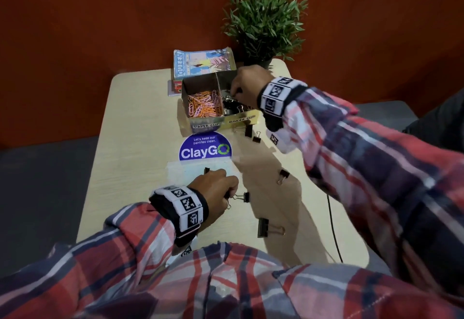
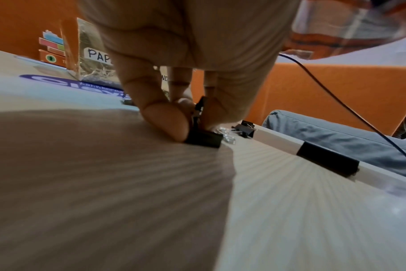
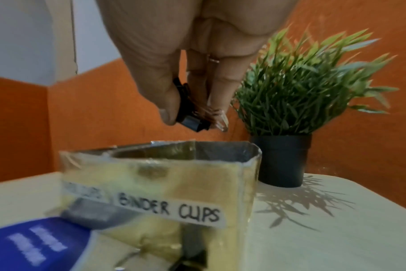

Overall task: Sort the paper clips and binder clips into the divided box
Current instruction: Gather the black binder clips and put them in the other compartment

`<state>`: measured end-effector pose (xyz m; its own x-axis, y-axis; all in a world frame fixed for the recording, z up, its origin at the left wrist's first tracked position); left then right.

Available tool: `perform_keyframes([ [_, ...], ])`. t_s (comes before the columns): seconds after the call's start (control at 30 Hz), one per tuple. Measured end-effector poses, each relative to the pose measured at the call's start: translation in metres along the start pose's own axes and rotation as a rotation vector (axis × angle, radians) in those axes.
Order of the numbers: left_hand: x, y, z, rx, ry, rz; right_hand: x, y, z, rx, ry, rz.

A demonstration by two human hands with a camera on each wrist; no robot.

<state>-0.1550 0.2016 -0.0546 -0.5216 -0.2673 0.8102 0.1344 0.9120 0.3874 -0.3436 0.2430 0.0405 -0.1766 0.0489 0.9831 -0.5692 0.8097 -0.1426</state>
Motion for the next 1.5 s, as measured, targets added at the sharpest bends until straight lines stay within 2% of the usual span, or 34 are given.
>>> perform_keyframes([
  [0.1, 0.002, -0.006, 0.001, 0.023, 0.017, -0.057, -0.021, 0.007, 0.025, -0.052, -0.088, -0.037],
  [0.2, 0.007, -0.023, 0.005, 0.076, 0.047, -0.128, -0.042, 0.015, 0.028, -0.087, -0.159, -0.048],
  [0.3, 0.014, -0.039, 0.006, 0.123, 0.090, -0.239, -0.027, 0.016, 0.005, -0.091, -0.028, 0.044],
  [0.37, 0.020, -0.050, 0.005, 0.178, 0.116, -0.377, -0.017, 0.018, -0.031, -0.099, 0.049, 0.075],
  [0.43, 0.025, -0.059, 0.004, 0.233, 0.131, -0.539, -0.030, 0.027, -0.076, -0.149, -0.037, 0.062],
  [0.5, 0.037, -0.061, 0.006, 0.233, 0.151, -0.634, -0.060, 0.034, -0.120, -0.219, -0.236, -0.006],
  [0.53, 0.047, -0.058, 0.010, 0.210, 0.165, -0.645, -0.073, 0.033, -0.138, -0.242, -0.327, -0.048],
  [0.6, 0.076, -0.047, 0.022, 0.144, 0.227, -0.639, -0.088, 0.025, -0.160, -0.258, -0.411, -0.116],
  [0.8, 0.164, -0.019, 0.080, 0.054, 0.438, -0.532, -0.104, -0.028, -0.170, -0.221, -0.432, -0.087],
  [0.97, 0.182, -0.009, 0.115, 0.079, 0.511, -0.399, -0.107, -0.072, -0.165, -0.067, -0.434, -0.097],
  [1.13, 0.171, -0.010, 0.123, 0.077, 0.475, -0.251, -0.101, -0.096, -0.168, 0.102, -0.428, -0.213],
  [1.2, 0.173, -0.010, 0.107, 0.038, 0.494, -0.196, -0.102, -0.091, -0.165, 0.092, -0.444, -0.190],
  [1.27, 0.164, -0.012, 0.085, -0.003, 0.449, -0.153, -0.106, -0.088, -0.161, 0.083, -0.458, -0.178],
  [1.33, 0.140, -0.019, 0.061, -0.002, 0.305, -0.090, -0.109, -0.085, -0.156, 0.084, -0.437, -0.212],
  [1.43, 0.082, -0.035, 0.032, 0.030, 0.010, 0.163, -0.112, -0.078, -0.150, 0.076, -0.434, -0.251],
  [1.5, 0.049, -0.045, 0.016, 0.075, -0.093, 0.251, -0.111, -0.074, -0.147, 0.088, -0.419, -0.284],
])
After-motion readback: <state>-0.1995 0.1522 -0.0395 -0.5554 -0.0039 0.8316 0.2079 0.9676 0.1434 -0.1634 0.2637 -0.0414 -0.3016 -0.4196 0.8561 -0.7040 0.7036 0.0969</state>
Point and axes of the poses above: each hand's wrist, its own z-axis towards the middle knuckle, its own x-axis out of the back of the hand, y = z × x, the point moved 8 cm from there along z, towards the middle knuckle, and after that the axes turned 2 degrees about -y, right-handed, at the moved point
